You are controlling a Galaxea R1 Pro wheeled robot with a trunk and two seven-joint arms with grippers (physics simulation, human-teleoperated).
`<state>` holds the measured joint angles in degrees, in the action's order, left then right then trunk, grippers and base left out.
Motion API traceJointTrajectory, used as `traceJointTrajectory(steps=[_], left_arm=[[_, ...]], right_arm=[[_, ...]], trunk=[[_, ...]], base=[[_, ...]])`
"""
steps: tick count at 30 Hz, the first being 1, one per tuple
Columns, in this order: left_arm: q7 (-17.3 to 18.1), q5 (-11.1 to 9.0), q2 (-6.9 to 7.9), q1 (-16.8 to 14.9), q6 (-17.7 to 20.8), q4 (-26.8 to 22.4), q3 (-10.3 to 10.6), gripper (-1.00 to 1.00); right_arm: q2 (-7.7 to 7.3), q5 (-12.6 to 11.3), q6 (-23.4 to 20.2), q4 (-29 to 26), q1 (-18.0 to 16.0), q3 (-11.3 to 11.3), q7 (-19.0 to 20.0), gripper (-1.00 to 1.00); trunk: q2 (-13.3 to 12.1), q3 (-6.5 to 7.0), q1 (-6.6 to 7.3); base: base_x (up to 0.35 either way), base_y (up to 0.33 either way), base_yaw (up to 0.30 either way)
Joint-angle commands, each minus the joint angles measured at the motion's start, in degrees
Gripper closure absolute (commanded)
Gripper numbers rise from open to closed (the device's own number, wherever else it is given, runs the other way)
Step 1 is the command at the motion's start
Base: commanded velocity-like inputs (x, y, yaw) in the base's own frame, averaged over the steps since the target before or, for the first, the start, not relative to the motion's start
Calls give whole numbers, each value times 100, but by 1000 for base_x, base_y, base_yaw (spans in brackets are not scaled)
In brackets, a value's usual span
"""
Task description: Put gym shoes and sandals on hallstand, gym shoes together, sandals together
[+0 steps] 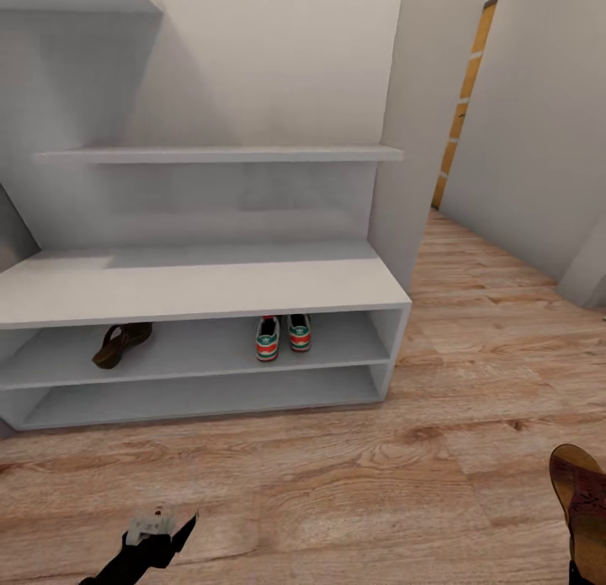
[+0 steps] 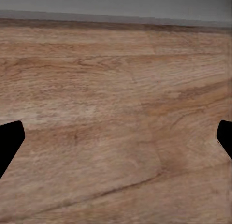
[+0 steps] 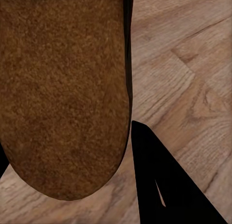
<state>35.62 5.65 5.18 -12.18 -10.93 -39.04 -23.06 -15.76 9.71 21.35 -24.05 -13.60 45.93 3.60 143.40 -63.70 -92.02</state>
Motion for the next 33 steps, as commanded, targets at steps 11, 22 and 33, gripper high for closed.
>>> traceJointTrajectory(steps=[11,22,33], left_arm=[[424,107,18,382,-729,353,-468,-100],[430,113,11,444,-743,324,-456,-100],[429,112,9,453,-736,318,-459,-100]], right_arm=[[118,13,37,-48,-8,48,34,100],[135,13,41,-34,-7,53,27,100],[165,17,36,-16,-6,48,23,100]], trunk=[[2,-4,1],[2,-4,1],[2,-4,1]], base=[[0,0,0],[-146,204,0],[-146,279,0]])
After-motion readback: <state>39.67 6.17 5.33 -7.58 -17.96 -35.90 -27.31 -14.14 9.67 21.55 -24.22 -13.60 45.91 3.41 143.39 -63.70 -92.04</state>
